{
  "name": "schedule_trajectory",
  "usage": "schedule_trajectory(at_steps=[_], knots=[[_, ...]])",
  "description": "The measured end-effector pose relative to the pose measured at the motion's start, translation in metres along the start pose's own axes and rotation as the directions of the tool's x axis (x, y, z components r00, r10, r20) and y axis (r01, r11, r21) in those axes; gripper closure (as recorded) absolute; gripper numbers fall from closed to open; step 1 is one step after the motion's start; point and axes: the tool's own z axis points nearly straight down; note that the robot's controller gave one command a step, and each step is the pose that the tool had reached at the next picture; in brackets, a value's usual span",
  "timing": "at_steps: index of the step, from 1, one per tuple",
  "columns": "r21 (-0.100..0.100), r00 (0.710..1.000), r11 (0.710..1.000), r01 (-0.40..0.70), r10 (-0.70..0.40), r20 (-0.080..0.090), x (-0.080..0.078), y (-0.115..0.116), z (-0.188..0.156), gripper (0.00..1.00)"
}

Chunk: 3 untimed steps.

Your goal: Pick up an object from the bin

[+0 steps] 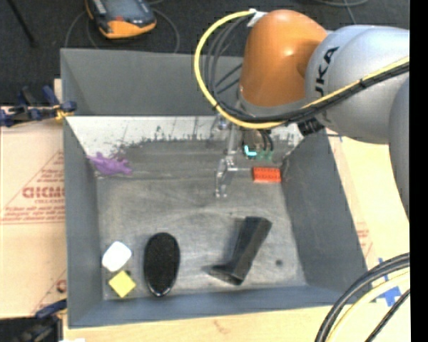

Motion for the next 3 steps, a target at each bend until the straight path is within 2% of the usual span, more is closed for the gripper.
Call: schedule_trajectory(at_steps=[1, 2, 3], knots=[[0.000, 1.000, 1.000, 0.000, 0.000, 0.003, 0.000, 0.000, -0.002, 0.00], [0.002, 0.992, 0.992, 0.124, -0.124, 0.010, 0.007, 0.001, 0.005, 0.00], [0.002, 0.965, 0.965, 0.263, -0.263, 0.008, 0.029, -0.002, 0.038, 0.00]])
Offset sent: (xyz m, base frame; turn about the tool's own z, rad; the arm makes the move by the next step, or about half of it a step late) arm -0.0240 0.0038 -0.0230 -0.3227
